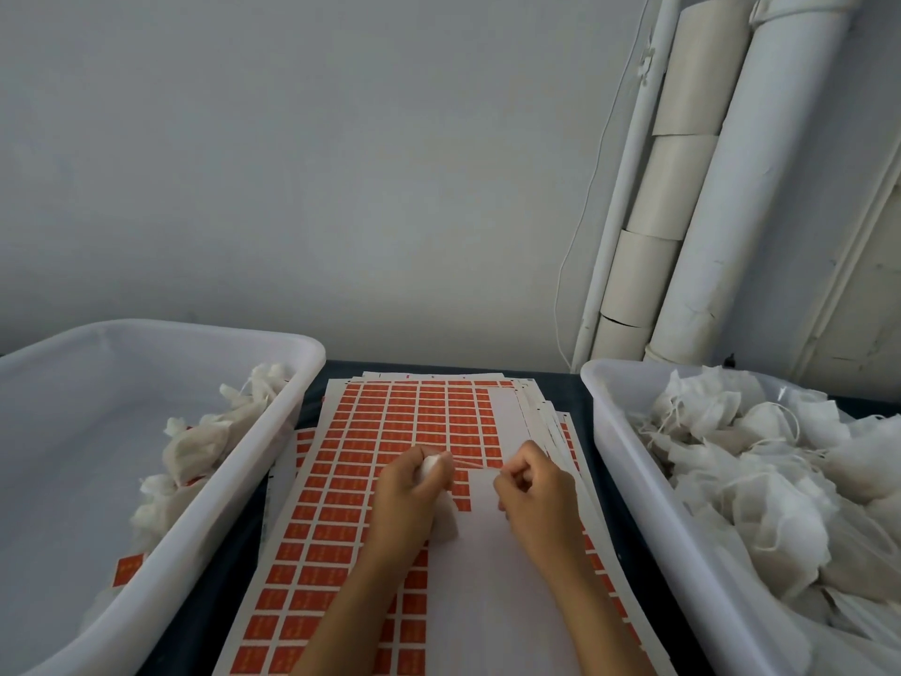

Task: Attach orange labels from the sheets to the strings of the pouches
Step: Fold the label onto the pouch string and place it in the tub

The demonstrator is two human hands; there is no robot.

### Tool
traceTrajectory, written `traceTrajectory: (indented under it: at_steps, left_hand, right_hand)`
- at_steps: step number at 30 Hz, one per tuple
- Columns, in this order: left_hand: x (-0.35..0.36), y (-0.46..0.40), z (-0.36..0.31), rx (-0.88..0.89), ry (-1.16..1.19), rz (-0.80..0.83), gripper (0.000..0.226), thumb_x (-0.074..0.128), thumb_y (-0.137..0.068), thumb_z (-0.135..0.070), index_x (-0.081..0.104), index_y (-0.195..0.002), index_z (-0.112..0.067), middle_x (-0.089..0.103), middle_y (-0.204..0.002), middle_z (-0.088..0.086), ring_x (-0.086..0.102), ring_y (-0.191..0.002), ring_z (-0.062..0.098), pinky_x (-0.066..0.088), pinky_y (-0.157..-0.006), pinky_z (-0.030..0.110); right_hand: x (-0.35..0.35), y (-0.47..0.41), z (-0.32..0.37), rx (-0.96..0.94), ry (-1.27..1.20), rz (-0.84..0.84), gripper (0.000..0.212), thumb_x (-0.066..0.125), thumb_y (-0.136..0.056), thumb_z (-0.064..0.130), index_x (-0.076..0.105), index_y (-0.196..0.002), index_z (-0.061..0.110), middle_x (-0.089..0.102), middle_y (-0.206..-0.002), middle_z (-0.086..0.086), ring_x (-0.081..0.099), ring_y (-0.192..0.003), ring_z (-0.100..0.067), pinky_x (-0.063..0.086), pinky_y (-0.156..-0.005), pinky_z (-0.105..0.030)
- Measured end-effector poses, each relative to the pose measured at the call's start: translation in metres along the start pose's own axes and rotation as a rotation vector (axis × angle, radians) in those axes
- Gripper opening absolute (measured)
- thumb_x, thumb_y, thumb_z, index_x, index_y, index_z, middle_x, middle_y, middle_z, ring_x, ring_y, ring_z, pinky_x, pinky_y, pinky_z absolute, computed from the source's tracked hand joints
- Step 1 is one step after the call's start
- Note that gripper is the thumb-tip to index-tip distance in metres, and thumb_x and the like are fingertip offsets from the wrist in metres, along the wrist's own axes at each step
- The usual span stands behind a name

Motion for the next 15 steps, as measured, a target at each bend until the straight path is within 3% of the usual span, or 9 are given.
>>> traceTrajectory:
  at_steps: [3,6,8,11,15]
  left_hand:
    - [-0.003,-0.001,-0.003,-0.080,0.070,0.025,0.031,0.053,-0.093,-0.034,0.065,-0.072,-0.015,0.065,-0.071,0.000,0.060,-0.071,0.015,0.050,-0.064,0.022]
    - [-0.007,-0.002,-0.005,-0.260,0.354,0.224,0.034,0.047,-0.095,-0.040,0.068,-0.083,-0.015,0.070,-0.078,0.001,0.065,-0.080,0.019,0.052,-0.076,0.033]
    - [-0.010,0.000,-0.006,-0.254,0.393,0.356,0.038,0.041,-0.096,-0.040,0.073,-0.091,-0.019,0.071,-0.092,0.004,0.066,-0.088,0.021,0.052,-0.080,0.034]
    - [-0.010,0.004,-0.008,-0.197,0.378,0.434,0.031,0.045,-0.090,-0.043,0.073,-0.098,-0.034,0.070,-0.102,-0.004,0.067,-0.097,0.017,0.055,-0.073,0.027]
    - [-0.010,0.005,-0.007,-0.191,0.432,0.439,0.027,0.056,-0.082,-0.035,0.075,-0.097,-0.023,0.070,-0.106,0.002,0.067,-0.093,0.019,0.055,-0.074,0.028]
  right_hand:
    - [0.003,0.001,0.000,0.009,-0.025,0.005,0.021,0.060,-0.088,0.018,0.049,-0.074,0.028,0.057,-0.072,0.022,0.060,-0.065,0.007,0.043,-0.054,-0.002]
    - [0.005,0.001,-0.001,0.032,-0.055,-0.003,0.018,0.061,-0.088,0.016,0.051,-0.076,0.026,0.058,-0.071,0.018,0.060,-0.062,0.006,0.044,-0.054,-0.003]
    - [0.007,0.002,0.000,0.041,-0.071,0.001,0.015,0.062,-0.088,0.017,0.052,-0.079,0.024,0.058,-0.072,0.017,0.059,-0.061,0.006,0.043,-0.055,-0.002]
    - [0.012,0.003,0.002,0.031,-0.059,0.016,0.010,0.063,-0.087,0.023,0.054,-0.087,0.027,0.056,-0.081,0.024,0.057,-0.064,0.007,0.041,-0.059,0.002]
    - [0.021,0.008,0.007,-0.019,-0.029,0.066,0.014,0.061,-0.086,0.029,0.056,-0.099,0.029,0.054,-0.089,0.026,0.053,-0.067,0.010,0.038,-0.061,0.005]
Point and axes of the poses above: each hand's wrist, its own y-axis away from the middle knuckle, its own x-axis out of the palm, z = x × y, the point moved 2 cm from there along -y, towards the middle knuckle
